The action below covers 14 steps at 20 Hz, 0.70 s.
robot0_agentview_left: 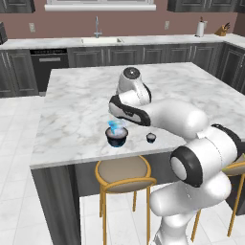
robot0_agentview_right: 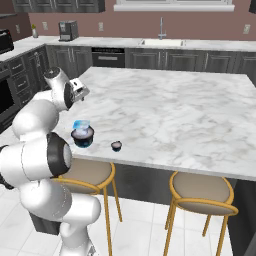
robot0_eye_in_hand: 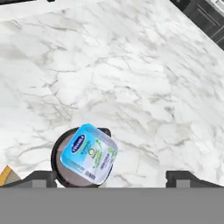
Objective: Stack the yogurt containers by placing the smaller containers on top of the larger containers.
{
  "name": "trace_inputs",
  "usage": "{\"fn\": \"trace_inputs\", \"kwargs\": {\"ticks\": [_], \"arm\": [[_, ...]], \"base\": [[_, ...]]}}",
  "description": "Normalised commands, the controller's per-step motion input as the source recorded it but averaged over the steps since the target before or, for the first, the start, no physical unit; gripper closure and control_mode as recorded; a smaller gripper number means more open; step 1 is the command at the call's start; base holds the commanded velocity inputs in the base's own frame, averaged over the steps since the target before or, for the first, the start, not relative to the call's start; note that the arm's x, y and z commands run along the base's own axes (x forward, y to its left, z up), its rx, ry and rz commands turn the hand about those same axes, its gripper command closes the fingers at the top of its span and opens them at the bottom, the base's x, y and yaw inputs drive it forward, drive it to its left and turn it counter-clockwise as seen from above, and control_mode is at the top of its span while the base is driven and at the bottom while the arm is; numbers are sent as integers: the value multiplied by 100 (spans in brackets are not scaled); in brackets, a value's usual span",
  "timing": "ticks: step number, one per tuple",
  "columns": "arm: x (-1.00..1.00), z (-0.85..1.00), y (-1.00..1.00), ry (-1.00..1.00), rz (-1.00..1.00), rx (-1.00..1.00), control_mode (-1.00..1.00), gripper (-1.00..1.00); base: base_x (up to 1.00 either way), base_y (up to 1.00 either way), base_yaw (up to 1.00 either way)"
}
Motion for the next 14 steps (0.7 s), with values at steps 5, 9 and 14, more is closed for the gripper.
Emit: {"fn": "trace_inputs", "kwargs": {"ticks": [5, 9, 14], "arm": [[-50, 33, -48, 0, -5, 19, -100, -100], [-57, 15, -50, 0, -6, 18, -100, -100], [-54, 12, -47, 2, -9, 13, -100, -100]], "base": [[0, 0, 0], [0, 0, 0], [0, 0, 0]]}}
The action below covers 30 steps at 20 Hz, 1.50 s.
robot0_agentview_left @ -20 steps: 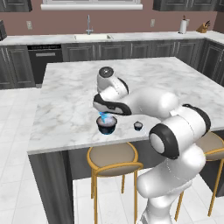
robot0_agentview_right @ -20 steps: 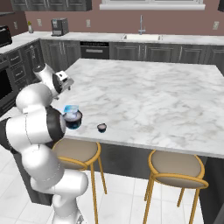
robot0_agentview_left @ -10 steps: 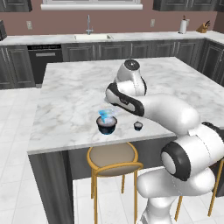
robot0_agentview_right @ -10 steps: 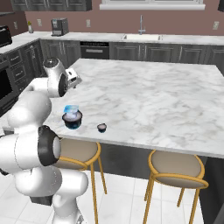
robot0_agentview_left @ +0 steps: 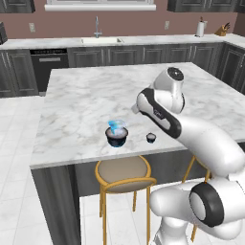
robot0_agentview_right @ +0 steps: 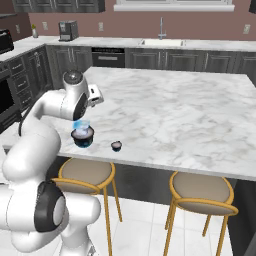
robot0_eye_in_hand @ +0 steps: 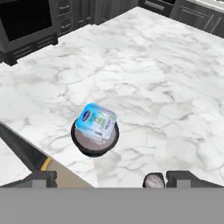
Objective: Stack the yogurt containers by placing the smaller containers on top of the larger containers.
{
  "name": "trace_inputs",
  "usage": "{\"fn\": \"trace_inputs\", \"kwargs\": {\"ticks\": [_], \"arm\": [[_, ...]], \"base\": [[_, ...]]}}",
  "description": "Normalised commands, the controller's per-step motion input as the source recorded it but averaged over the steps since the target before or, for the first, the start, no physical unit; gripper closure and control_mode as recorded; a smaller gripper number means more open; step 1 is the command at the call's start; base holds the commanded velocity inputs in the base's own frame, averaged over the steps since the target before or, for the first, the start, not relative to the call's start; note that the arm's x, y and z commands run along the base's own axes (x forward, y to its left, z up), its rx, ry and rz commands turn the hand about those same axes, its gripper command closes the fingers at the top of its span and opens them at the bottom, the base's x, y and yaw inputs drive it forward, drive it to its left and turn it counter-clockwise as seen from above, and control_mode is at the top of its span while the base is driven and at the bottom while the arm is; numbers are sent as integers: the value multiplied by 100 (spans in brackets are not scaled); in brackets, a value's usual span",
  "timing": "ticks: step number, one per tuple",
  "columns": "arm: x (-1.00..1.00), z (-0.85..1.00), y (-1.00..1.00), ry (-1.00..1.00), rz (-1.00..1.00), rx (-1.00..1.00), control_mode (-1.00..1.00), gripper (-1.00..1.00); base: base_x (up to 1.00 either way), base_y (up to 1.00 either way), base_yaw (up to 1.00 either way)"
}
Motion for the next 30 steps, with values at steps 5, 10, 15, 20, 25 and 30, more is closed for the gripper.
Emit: {"fn": "trace_inputs", "kwargs": {"ticks": [5, 10, 15, 20, 25, 30], "arm": [[-32, 17, -37, 3, -15, 9, -100, -100], [-12, 20, -24, 2, -17, 7, -100, -100], [-13, 16, -13, 5, -19, 11, -100, -100], [-18, 15, -7, 11, -17, 19, -100, -100], [-15, 8, -17, 13, -14, 15, -100, -100], [-8, -1, -19, 7, -9, 3, -100, -100]], "base": [[0, 0, 0], [0, 0, 0], [0, 0, 0], [0, 0, 0], [0, 0, 0], [0, 0, 0]]}}
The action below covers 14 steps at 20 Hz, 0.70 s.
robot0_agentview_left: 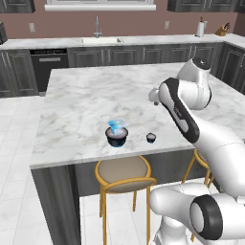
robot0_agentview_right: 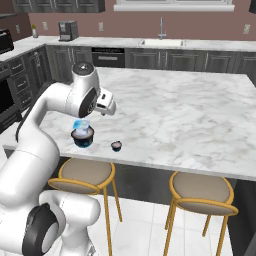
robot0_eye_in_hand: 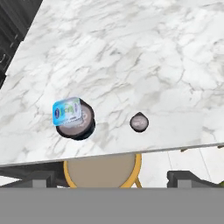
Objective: Stack the yogurt containers by placing the smaller containers on top of the larger containers.
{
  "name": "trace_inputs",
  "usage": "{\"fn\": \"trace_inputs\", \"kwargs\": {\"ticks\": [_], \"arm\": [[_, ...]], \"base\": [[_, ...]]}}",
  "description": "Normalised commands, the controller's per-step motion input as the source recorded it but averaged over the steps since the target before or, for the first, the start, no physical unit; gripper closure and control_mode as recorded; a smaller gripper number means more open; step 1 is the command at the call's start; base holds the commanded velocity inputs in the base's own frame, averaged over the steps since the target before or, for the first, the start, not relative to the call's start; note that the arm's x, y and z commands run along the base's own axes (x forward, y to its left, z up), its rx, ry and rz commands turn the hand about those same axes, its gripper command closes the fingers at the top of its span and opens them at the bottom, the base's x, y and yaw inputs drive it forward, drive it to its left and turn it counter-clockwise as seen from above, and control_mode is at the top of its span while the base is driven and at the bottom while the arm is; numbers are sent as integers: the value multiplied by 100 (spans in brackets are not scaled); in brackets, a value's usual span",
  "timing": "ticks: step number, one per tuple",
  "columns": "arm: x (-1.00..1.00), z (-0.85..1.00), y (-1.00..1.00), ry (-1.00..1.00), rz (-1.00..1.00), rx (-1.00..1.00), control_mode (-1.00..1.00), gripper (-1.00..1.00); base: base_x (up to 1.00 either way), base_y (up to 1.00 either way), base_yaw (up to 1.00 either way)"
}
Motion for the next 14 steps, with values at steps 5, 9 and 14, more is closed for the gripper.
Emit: {"fn": "trace_inputs", "kwargs": {"ticks": [5, 9, 14], "arm": [[-5, -7, -4, 1, -2, 0, -100, -100], [-6, -15, 0, 0, 0, 0, -100, -100], [-8, -23, -1, 0, 0, 0, -100, -100]], "base": [[0, 0, 0], [0, 0, 0], [0, 0, 0]]}}
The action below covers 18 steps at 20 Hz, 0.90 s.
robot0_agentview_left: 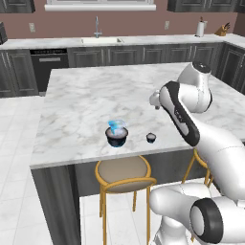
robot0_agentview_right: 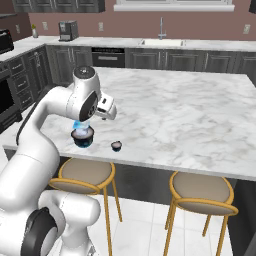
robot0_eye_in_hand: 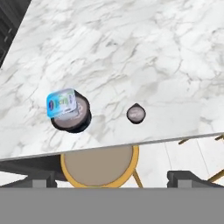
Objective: Stack the yogurt containers by placing the smaller containers on top of the larger containers.
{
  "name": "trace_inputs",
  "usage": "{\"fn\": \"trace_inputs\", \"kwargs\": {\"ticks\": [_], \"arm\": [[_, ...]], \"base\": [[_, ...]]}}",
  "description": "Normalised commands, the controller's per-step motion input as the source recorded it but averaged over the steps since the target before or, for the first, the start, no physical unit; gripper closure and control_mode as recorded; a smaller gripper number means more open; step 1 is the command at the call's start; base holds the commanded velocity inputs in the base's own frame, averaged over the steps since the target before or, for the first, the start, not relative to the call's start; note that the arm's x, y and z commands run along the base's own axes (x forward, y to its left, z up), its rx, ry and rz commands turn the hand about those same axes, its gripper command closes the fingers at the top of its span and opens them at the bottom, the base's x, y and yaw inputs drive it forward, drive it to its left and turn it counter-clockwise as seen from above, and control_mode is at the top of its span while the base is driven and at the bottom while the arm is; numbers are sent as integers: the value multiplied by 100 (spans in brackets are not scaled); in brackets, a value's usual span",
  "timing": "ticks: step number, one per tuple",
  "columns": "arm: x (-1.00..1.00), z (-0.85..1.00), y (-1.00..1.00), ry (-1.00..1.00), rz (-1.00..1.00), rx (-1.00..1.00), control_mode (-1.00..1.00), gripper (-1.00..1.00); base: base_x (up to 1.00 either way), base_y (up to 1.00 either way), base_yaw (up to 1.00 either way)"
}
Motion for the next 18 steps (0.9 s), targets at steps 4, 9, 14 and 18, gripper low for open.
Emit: {"fn": "trace_inputs", "kwargs": {"ticks": [4, 9, 14, 18], "arm": [[-16, -20, -10, 0, 0, -4, -100, -100], [-18, -8, -13, 0, 1, -9, -100, -100], [-19, -7, -10, 2, 1, -10, -100, -100], [0, -13, 0, 2, 6, -7, -100, -100]], "base": [[0, 0, 0], [0, 0, 0], [0, 0, 0], [0, 0, 0]]}}
